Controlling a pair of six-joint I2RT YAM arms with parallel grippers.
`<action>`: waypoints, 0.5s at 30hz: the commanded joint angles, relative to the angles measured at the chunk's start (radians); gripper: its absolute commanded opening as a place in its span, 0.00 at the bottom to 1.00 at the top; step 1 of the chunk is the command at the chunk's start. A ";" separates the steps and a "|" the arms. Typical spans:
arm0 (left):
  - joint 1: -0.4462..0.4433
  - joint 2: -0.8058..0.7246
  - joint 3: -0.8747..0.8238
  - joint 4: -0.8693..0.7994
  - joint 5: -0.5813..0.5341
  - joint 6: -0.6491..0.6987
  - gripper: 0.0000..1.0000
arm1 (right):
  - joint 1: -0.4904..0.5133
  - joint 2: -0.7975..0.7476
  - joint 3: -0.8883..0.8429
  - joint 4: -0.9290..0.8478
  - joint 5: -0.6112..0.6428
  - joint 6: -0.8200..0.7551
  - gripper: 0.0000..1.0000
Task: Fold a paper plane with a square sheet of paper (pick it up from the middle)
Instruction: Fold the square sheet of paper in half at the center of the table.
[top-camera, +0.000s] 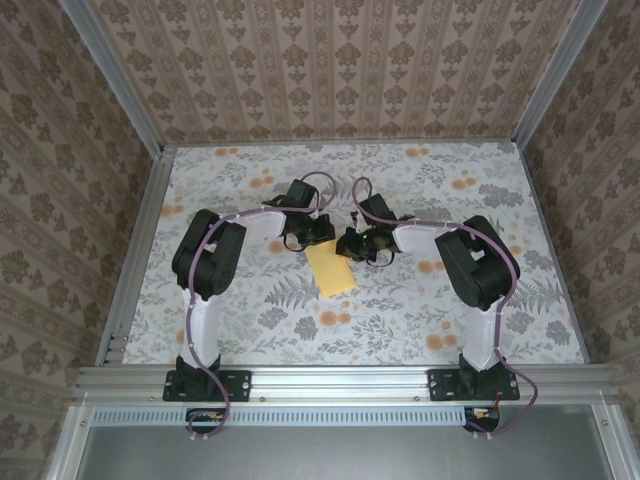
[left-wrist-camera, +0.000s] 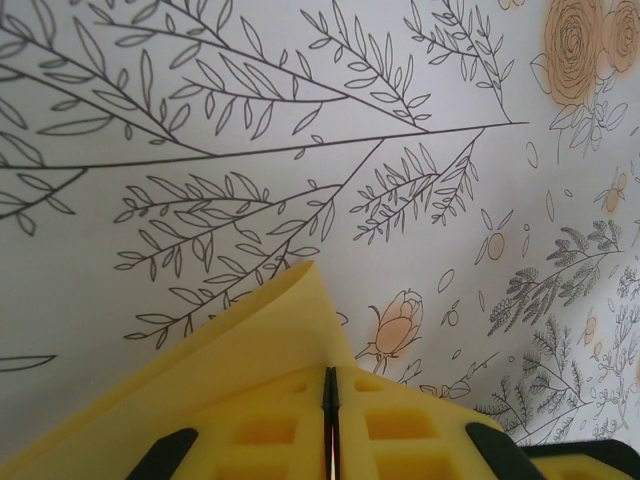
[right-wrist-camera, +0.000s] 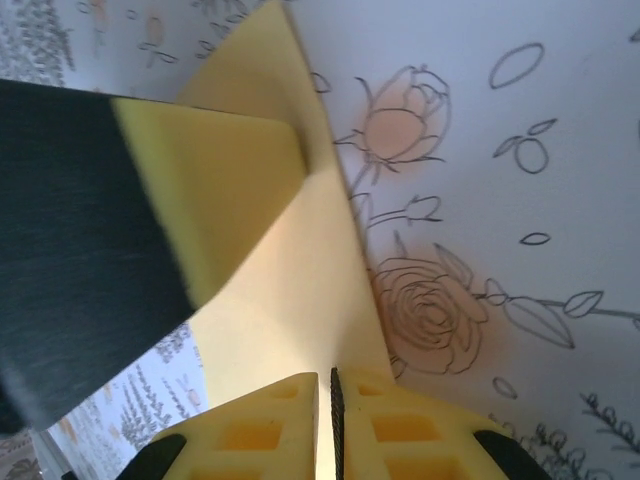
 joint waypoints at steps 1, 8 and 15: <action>0.004 0.018 0.018 -0.019 0.019 0.028 0.11 | -0.002 0.031 0.030 -0.016 -0.010 0.008 0.13; -0.004 -0.006 0.012 0.040 0.084 0.029 0.17 | -0.002 0.054 0.026 -0.016 -0.013 0.006 0.13; -0.017 0.040 0.042 -0.028 0.023 0.044 0.16 | -0.003 0.059 0.025 -0.033 -0.010 0.000 0.13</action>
